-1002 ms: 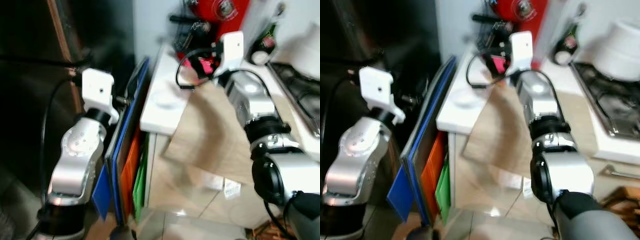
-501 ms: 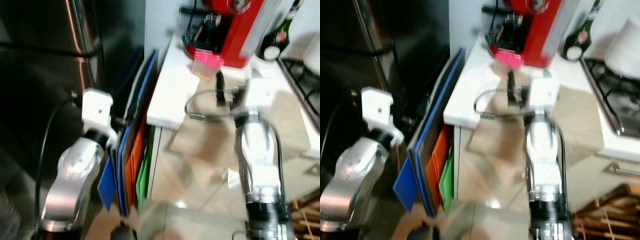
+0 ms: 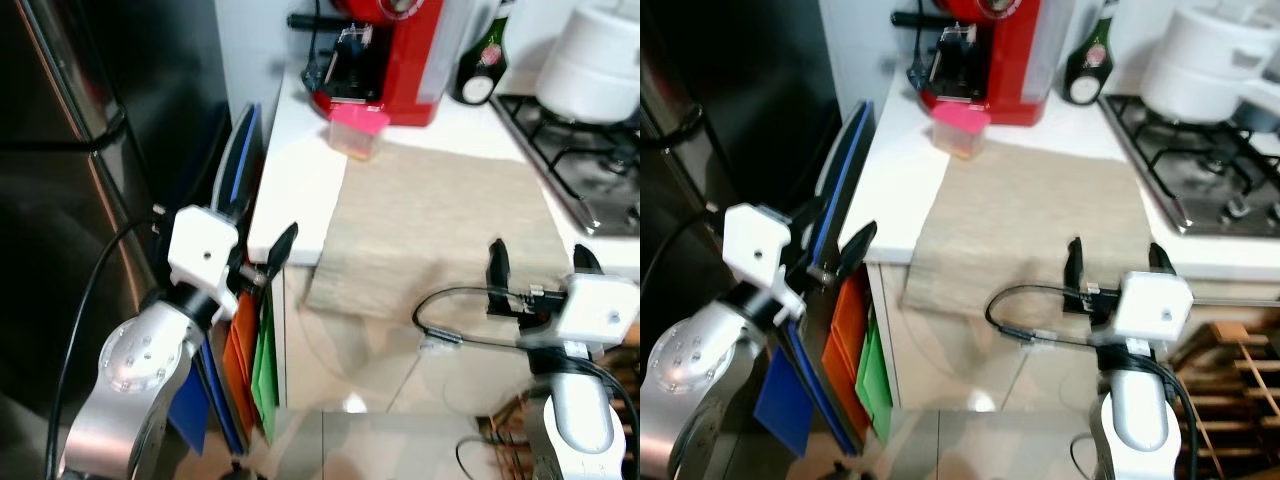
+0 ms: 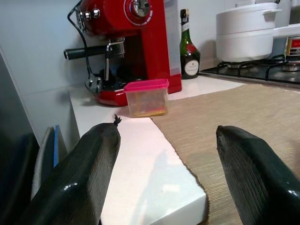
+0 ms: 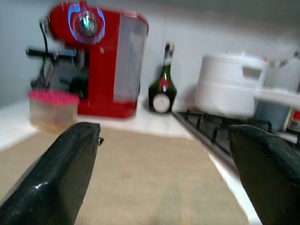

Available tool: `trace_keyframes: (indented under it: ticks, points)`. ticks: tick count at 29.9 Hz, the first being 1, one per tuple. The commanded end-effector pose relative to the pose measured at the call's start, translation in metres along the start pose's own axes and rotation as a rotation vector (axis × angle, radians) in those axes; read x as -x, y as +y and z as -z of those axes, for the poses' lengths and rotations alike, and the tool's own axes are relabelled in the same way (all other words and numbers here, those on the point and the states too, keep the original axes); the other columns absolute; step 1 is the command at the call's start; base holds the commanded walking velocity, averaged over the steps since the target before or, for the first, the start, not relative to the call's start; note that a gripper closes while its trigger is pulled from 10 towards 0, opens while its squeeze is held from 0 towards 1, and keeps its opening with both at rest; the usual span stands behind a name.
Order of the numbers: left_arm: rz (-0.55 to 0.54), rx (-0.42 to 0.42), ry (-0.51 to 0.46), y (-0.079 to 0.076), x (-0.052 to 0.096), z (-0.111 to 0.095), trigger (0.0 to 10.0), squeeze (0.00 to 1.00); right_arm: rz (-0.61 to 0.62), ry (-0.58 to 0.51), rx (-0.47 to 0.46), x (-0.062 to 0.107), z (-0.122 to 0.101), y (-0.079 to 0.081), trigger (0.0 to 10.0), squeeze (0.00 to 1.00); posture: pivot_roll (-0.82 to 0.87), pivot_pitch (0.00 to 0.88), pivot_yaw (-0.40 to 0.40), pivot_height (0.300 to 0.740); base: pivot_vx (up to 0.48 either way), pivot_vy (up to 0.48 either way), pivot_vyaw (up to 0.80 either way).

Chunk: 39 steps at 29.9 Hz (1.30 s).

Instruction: Restocking fridge

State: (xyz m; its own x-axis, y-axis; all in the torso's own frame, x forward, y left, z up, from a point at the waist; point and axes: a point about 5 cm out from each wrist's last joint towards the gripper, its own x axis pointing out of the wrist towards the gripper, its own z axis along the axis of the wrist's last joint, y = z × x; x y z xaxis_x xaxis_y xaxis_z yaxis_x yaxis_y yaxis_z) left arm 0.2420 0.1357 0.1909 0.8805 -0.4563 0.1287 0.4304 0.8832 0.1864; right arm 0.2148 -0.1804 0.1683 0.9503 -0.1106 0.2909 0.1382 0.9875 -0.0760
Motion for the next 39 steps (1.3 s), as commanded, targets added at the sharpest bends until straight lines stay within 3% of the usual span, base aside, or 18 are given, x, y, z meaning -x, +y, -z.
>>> trace_keyframes:
  ticks: [1,9,12,16,20,29,35,39]
  points:
    - [-0.037,0.017,-0.011,0.007,-0.004,-0.002,10.0,0.0,-0.011,0.009,-0.013,-0.005,0.0,0.001,10.0,0.0,0.01,0.0,0.015,0.74,0.461,0.0,0.0]
    - [-0.115,-0.051,-0.241,0.022,-0.019,-0.041,10.0,0.0,0.044,-0.118,0.009,-0.016,-0.025,-0.004,10.0,0.0,0.0,0.0,0.024,0.74,0.464,0.0,0.0]
    - [-0.1,-0.063,-0.269,0.022,-0.024,-0.047,10.0,0.0,0.085,-0.153,0.015,-0.024,-0.033,-0.005,10.0,0.0,0.0,0.0,0.029,0.74,0.461,0.0,0.0]
    - [0.011,-0.116,-0.308,0.013,-0.032,-0.056,10.0,0.0,0.122,-0.197,-0.007,-0.038,-0.045,-0.009,10.0,0.0,0.0,0.0,0.032,0.74,0.461,0.0,0.0]
    - [-0.009,-0.1,-0.343,0.016,-0.04,-0.064,10.0,0.0,0.108,-0.232,-0.014,-0.048,-0.053,-0.008,10.0,0.0,0.0,0.0,0.03,0.74,0.461,0.0,0.0]
    - [-0.051,-0.08,-0.355,0.018,-0.04,-0.063,10.0,0.0,0.03,-0.262,-0.041,-0.064,-0.062,0.002,10.0,0.0,0.01,0.0,0.024,0.74,0.461,0.0,0.0]
    - [-0.107,-0.086,-0.354,0.024,-0.041,-0.062,10.0,0.0,-0.163,-0.202,-0.149,-0.087,-0.068,0.018,10.0,0.0,0.01,0.0,0.026,0.74,0.237,0.0,0.0]
    - [-0.092,-0.089,-0.346,0.022,-0.04,-0.062,10.0,0.0,-0.226,-0.057,-0.187,-0.105,-0.048,0.02,10.0,0.0,0.02,0.0,0.033,0.74,0.0,0.0,0.0]
